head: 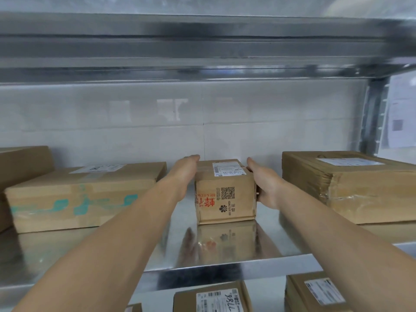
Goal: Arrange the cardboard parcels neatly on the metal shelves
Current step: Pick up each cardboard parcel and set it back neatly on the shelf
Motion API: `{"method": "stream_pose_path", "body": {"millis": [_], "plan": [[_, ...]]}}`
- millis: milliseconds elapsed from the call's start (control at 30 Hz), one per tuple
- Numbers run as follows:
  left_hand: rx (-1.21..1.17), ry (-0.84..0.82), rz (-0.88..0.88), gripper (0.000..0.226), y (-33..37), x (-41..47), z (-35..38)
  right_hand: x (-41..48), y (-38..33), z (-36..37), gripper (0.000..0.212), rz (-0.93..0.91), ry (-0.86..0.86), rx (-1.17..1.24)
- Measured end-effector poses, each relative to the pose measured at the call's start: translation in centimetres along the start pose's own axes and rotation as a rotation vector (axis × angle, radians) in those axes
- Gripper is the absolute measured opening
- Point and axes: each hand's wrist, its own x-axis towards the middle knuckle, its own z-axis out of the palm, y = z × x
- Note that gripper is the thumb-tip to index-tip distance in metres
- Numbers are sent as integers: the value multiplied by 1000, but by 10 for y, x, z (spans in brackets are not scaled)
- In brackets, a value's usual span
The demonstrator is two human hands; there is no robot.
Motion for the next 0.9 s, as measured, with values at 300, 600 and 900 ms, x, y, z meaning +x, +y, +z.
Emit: {"method": "stream_pose_path", "body": {"millis": [300, 600, 900], "plan": [[122, 16, 303, 41, 24, -11, 22, -19, -18, -30, 68, -106, 129, -92], [128, -120, 319, 42, 52, -24, 83, -48, -49, -92, 58, -217, 244, -159], [85, -219, 255, 50, 60, -28, 170, -55, -70, -182, 42, -317, 414, -184]]}}
